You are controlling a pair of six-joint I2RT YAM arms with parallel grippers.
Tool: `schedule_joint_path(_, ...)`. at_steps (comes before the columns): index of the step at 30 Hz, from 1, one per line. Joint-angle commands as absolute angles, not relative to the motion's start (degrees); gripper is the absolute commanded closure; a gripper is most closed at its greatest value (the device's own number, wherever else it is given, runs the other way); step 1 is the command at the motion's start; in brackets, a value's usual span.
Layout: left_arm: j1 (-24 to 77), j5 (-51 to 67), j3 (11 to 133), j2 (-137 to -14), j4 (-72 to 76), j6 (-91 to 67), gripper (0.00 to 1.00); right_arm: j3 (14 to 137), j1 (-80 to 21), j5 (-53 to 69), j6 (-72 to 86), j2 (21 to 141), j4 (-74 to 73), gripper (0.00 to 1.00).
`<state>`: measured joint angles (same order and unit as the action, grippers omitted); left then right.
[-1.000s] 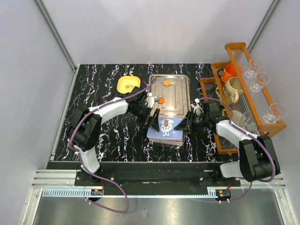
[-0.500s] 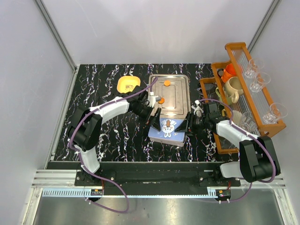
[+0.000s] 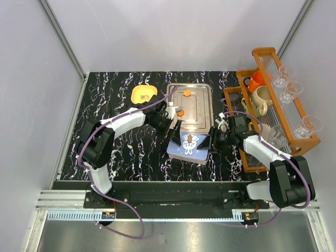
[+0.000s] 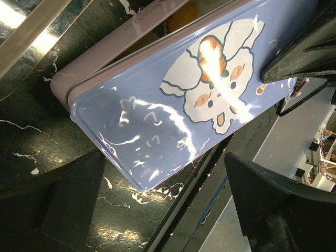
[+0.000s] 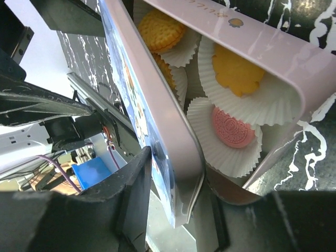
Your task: Pack the cookies
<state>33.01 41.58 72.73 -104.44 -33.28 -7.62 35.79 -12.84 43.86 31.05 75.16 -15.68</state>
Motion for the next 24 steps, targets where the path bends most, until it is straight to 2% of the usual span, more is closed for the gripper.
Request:
schedule_joint_path(1, 33.40, 43.42, 75.24, -104.85, -31.82, -8.26, 0.01, 37.62, -12.04, 42.63, 28.74, 73.04, -17.49, 0.57)
schedule_joint_path(24, 33.57, 44.03, 76.11, -106.26, -31.82, -8.44, 0.01, 37.53, -9.23, 34.63, 24.70, 70.75, -24.08, 0.55)
